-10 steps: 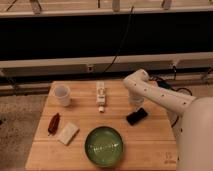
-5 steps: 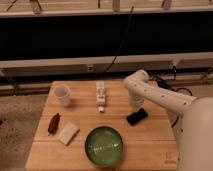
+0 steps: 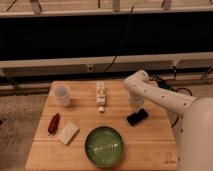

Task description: Push the eraser across the table

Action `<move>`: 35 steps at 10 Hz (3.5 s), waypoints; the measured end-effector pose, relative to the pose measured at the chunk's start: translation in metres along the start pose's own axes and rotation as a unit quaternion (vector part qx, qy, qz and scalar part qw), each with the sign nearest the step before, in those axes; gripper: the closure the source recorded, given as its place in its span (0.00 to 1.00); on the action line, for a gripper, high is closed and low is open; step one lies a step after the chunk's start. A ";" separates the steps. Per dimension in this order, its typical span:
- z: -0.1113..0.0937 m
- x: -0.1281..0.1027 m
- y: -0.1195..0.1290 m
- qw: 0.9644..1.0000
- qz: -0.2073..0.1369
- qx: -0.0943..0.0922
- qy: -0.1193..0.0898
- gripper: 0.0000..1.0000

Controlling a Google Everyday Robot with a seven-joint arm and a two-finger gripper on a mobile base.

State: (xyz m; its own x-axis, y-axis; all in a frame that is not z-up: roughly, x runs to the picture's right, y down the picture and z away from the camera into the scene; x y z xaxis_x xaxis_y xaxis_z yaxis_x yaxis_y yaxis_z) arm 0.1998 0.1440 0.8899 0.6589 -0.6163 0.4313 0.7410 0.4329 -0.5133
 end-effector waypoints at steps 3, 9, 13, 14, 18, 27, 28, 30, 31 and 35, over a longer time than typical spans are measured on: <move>0.001 0.001 0.003 1.000 -0.001 -0.003 0.000 0.99; 0.004 0.001 0.008 1.000 -0.007 -0.008 -0.002 0.99; 0.004 0.001 0.009 1.000 -0.006 -0.008 -0.003 0.99; 0.004 0.001 0.009 1.000 -0.006 -0.008 -0.003 0.99; 0.004 0.001 0.009 1.000 -0.006 -0.009 -0.003 0.99; 0.004 0.001 0.010 1.000 -0.006 -0.009 -0.003 0.99; 0.004 0.001 0.010 1.000 -0.006 -0.009 -0.003 0.99; 0.005 0.001 0.012 1.000 -0.010 -0.009 -0.004 0.99; 0.005 0.002 0.012 1.000 -0.010 -0.009 -0.004 0.99; 0.006 0.003 0.014 1.000 -0.013 -0.009 -0.006 0.99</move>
State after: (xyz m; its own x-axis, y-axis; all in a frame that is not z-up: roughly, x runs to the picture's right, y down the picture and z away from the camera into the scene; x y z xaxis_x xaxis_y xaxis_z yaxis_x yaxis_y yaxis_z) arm 0.2124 0.1522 0.8882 0.6417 -0.6183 0.4537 0.7550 0.4052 -0.5156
